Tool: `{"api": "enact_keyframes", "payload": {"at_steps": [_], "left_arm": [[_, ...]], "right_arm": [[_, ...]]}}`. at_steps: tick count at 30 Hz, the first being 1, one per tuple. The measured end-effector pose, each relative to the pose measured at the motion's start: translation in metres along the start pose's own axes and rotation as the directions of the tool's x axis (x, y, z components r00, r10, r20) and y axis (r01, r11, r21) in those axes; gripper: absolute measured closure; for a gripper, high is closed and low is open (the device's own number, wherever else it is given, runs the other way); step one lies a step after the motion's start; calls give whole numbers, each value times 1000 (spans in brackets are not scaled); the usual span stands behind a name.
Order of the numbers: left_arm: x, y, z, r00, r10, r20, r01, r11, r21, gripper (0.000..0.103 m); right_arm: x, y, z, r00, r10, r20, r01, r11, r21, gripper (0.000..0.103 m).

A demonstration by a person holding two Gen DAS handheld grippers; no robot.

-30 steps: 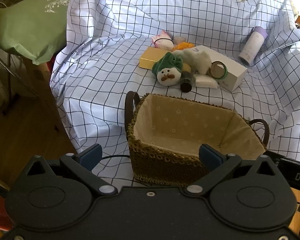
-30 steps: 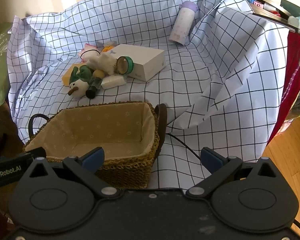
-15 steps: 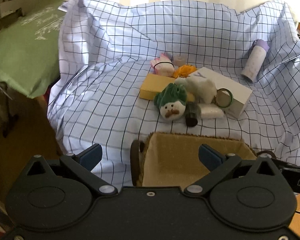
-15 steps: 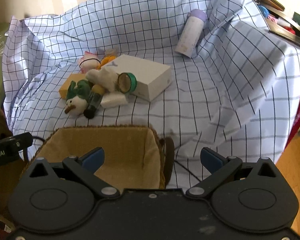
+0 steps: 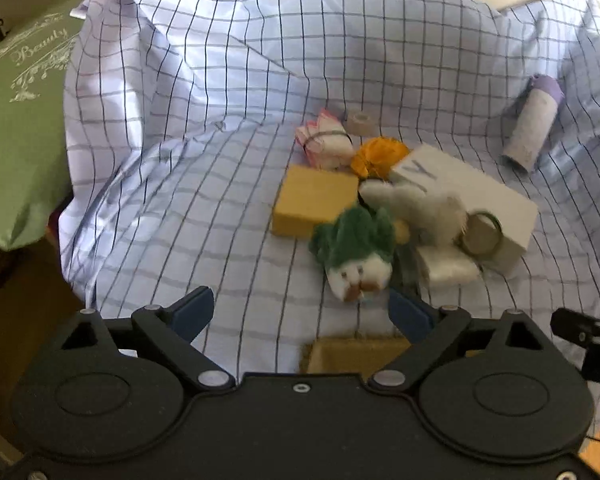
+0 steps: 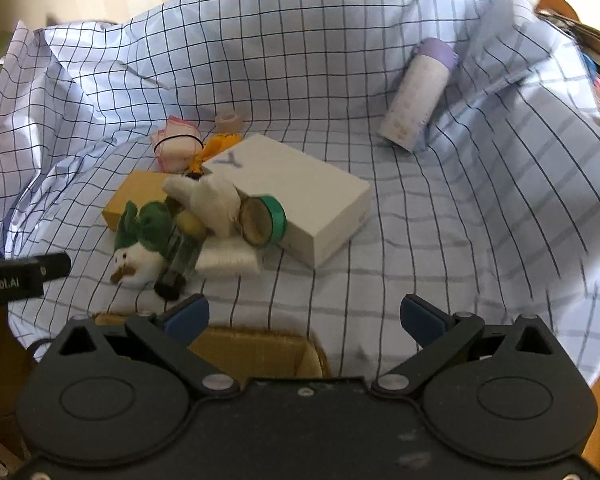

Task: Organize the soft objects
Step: 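Reach the right tool to the orange pouch while the left tool reaches the rolled towel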

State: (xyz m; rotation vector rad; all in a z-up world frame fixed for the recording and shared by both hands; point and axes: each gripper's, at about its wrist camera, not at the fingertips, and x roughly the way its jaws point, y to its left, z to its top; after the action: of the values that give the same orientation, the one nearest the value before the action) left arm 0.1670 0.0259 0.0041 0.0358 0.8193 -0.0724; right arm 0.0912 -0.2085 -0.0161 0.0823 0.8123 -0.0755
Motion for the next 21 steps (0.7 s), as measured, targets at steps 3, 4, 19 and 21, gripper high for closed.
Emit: {"api": "enact_keyframes", "payload": {"at_steps": [3,4,19,21], "left_arm": [[13,4,16,1000,1,8,-1,1000,-3,12],[18,5,21,1000,-5,7,5,1000,-3,12],[97,27,78,999,-23,-32,20,996,-87,11],[106,30,83,999,-10,-34,7,996,-92,11]], "right_arm": [[18,3,19,1000,22,-18,-22,1000,-12,4],[25,4,25,999,31,-26,-31,999,-14,6],[115,37,119,989,145,-24,-146,988,-46,4],[130,40,131,986,166,-35,-167,986,-25,4]]}}
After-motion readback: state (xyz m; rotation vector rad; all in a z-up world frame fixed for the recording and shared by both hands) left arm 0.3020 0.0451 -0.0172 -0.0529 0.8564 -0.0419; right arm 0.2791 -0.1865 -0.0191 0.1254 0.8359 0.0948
